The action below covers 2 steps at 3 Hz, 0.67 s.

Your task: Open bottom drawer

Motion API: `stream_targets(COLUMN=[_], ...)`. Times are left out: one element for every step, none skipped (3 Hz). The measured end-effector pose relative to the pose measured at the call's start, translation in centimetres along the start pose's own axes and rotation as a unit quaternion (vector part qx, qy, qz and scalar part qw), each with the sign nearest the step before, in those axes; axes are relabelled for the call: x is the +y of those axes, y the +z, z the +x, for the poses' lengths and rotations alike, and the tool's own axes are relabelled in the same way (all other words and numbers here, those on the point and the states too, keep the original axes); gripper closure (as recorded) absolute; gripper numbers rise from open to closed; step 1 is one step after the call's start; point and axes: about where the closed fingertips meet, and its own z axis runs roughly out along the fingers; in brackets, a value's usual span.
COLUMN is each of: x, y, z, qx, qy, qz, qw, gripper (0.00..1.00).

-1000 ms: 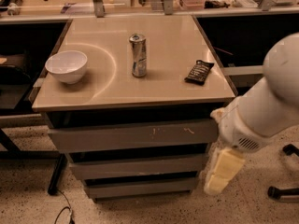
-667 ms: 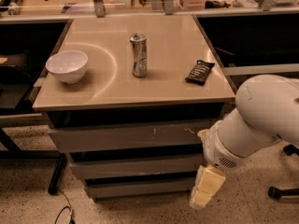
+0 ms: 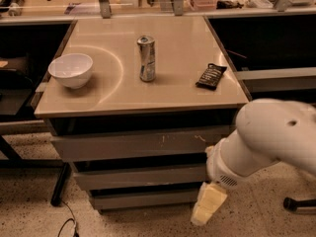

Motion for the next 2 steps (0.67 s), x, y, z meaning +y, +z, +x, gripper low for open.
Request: stream_targets(x=[0.0, -0.7], y=[8.0, 14.0], z=[1.2, 1.8], qx=[-0.009, -0.027], qy=[0.046, 0.069], qz=[-0.020, -0.024], qw=[0.9987, 0.9969], gripper=[0.00, 0.00])
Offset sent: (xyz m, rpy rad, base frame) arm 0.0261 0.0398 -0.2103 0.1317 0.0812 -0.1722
